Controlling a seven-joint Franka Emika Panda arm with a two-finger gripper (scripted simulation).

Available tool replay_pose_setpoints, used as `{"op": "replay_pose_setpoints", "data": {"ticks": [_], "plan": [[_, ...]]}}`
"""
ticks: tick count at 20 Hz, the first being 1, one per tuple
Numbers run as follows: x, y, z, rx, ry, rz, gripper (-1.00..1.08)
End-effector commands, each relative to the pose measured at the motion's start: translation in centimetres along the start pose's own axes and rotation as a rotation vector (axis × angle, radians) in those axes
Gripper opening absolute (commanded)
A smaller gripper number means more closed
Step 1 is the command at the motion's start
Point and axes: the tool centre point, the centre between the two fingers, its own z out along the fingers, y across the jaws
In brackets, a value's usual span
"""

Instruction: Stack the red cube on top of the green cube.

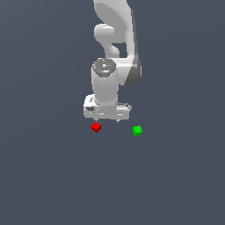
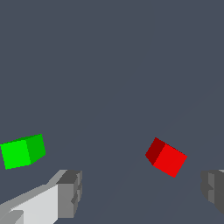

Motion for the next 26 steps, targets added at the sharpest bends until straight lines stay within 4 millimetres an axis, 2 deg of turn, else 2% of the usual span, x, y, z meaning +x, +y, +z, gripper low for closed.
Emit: {"op": "replay_pose_setpoints", "data": {"ticks": [1, 10, 20, 26], "plan": [[0.0, 0.0, 0.0, 0.0, 0.0, 0.0, 1.0], [-0.2, 1.3, 1.3, 0.002, 0.005, 0.085, 1.0], [-1.8, 5.3, 5.4, 0.01, 0.019, 0.361, 1.0], [-2.8, 6.8, 7.2, 0.014, 0.026, 0.481, 1.0]]}}
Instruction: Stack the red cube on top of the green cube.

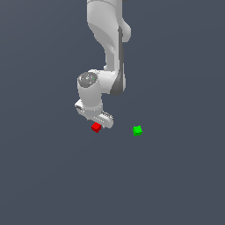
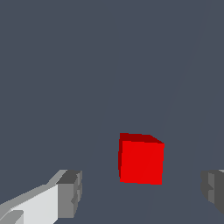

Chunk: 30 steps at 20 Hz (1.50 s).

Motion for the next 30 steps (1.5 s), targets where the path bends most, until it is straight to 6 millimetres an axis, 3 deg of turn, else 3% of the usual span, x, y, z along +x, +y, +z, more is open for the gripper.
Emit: {"op": "replay_pose_setpoints", "data": {"ticks": [1, 10, 20, 25, 26, 30], "plan": [[-0.1, 0.6, 0.6, 0.002, 0.003, 0.04, 1.0], [-0.2, 0.9, 1.3, 0.003, 0.003, 0.062, 1.0], [-0.3, 0.9, 5.4, 0.004, 0.003, 0.067, 1.0], [-0.3, 0.9, 6.1, 0.004, 0.004, 0.068, 1.0], [-0.3, 0.9, 6.1, 0.004, 0.004, 0.068, -1.0], [-0.3, 0.9, 6.1, 0.004, 0.004, 0.068, -1.0]]}}
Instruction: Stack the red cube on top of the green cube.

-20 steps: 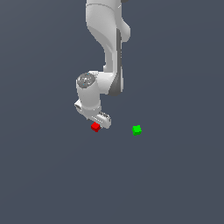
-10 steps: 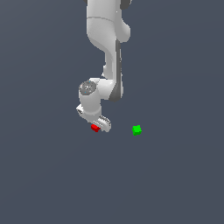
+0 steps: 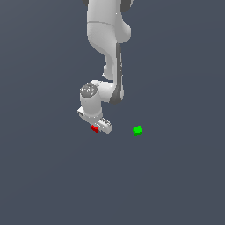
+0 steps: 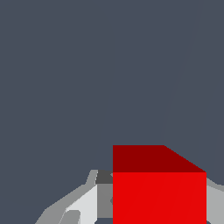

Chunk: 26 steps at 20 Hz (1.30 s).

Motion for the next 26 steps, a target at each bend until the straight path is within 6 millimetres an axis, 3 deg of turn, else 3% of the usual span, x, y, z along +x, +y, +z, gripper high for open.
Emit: {"op": "replay_pose_setpoints", "data": {"ticks": [1, 12, 26], "plan": [[0.0, 0.0, 0.0, 0.0, 0.0, 0.001, -1.0], [0.0, 0.0, -1.0, 0.0, 0.0, 0.0, -1.0], [-0.1, 0.1, -8.8, 0.0, 0.0, 0.001, -1.0]]}}
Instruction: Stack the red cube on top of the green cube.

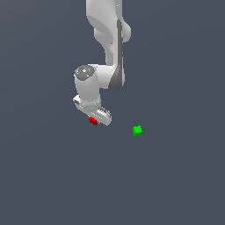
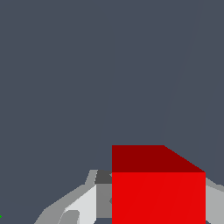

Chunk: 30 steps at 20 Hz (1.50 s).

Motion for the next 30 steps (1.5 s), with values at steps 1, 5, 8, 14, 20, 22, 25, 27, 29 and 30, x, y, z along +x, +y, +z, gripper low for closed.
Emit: {"op": "replay_pose_setpoints", "data": {"ticks": [1, 5, 8, 14, 20, 22, 25, 27, 29, 30], "plan": [[0.0, 0.0, -1.0, 0.0, -0.001, 0.0, -1.0], [0.0, 0.0, -1.5, 0.0, -0.001, 0.0, -1.0], [0.0, -0.1, -1.3, 0.0, 0.0, 0.0, -1.0], [-1.1, -2.0, -0.9, 0.0, 0.0, 0.0, -1.0], [-3.4, -6.2, 0.1, 0.0, 0.0, 0.0, -1.0], [-4.4, -8.1, 0.6, 0.0, 0.0, 0.0, -1.0], [-6.2, -11.4, 1.3, 0.0, 0.0, 0.0, -1.0], [-7.3, -13.5, 1.8, 0.0, 0.0, 0.0, -1.0], [-8.2, -15.4, 2.3, 0.0, 0.0, 0.0, -1.0], [-8.7, -16.3, 2.5, 0.0, 0.0, 0.0, -1.0]]}}
